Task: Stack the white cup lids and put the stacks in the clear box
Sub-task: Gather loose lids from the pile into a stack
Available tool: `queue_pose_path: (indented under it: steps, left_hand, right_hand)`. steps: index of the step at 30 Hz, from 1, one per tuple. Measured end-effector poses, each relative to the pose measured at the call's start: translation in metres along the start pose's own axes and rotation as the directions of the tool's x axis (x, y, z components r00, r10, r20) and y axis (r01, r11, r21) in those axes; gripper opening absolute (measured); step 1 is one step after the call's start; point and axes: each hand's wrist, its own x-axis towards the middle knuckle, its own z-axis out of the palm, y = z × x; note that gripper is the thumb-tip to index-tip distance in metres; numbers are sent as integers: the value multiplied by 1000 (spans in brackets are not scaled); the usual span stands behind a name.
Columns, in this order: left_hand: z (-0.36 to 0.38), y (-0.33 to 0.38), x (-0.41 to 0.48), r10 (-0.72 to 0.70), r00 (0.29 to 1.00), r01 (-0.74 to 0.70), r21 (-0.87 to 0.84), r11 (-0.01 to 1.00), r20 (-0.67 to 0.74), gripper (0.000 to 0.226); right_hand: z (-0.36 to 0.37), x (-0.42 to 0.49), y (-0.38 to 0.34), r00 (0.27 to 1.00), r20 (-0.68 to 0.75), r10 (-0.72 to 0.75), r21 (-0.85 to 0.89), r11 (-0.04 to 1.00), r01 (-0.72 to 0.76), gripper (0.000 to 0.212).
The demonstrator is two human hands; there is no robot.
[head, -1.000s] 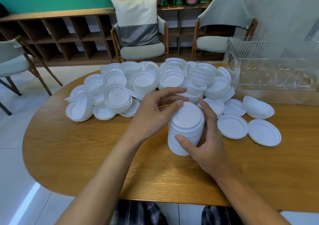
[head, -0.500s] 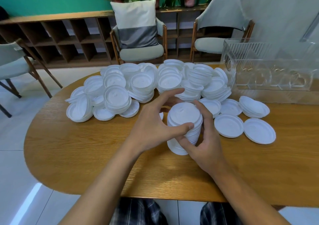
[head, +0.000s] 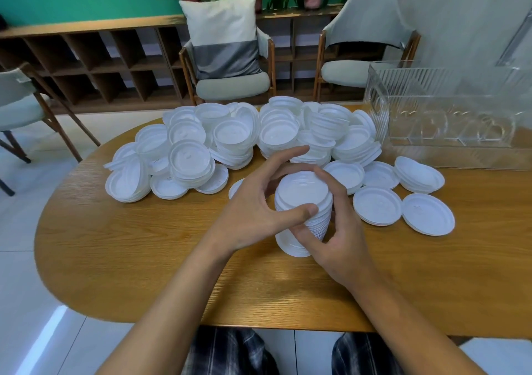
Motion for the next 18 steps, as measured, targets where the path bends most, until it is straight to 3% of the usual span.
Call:
queue_pose_path:
  steps: [4,10,12,14,16,18]
  left_hand:
    - [1,-5,-2,-37,999,39,-42,998,36,83]
    - [-1,-10,0,-30,996,32,-17,999,84,81]
    - [-2,-20,-7,-9,1000,9,-20,1000,2,67]
    - [-8,-37,-17,16,984,-8,47,999,-177,49]
    - [-17,-58,-25,93,936,-12,235,972,-338,36]
    - [-26,-77,-31,167,912,11,431,902,-374,27]
  right_hand:
    - [0,0,0,1000,14,-15,1,1000,15,73]
    - [-1,-2,2,998,58,10,-7,1000,-10,82]
    - [-1,-2,3,998,59,21,-31,999,-19,83]
    - [-1,-2,4,998,55,35,-57,998,-32,84]
    - [-1,-3,5,997,55,52,-70,996,-48,85]
    - [-1,-3,6,997,59,57,-67,996,-53,85]
